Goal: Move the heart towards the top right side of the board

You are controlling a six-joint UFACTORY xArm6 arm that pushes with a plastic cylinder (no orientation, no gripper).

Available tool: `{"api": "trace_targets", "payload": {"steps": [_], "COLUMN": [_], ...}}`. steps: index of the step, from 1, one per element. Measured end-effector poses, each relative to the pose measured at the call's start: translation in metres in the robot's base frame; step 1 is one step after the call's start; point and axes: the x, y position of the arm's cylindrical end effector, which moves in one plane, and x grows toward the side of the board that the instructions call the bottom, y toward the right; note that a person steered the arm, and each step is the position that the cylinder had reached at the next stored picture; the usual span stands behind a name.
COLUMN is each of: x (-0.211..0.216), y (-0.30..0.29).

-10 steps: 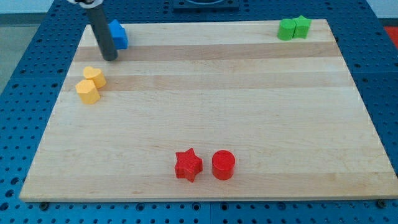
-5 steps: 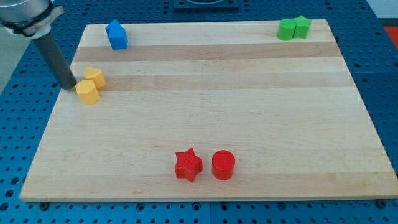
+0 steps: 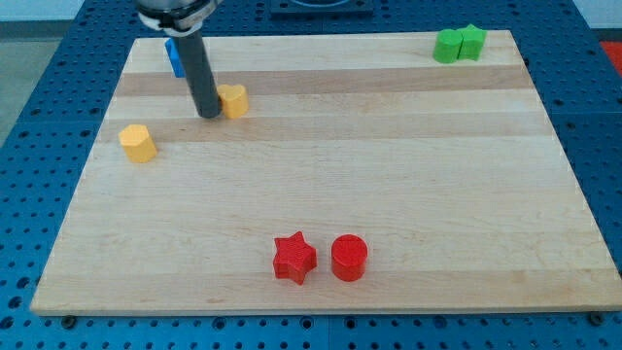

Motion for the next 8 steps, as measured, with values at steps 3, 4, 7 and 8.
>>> {"api": "trace_targets", "payload": {"steps": [3, 4, 7, 8], "x": [-0.027, -0.047, -0.056, -0.057], "y": [0.072, 0.078, 0.145, 0.163]}}
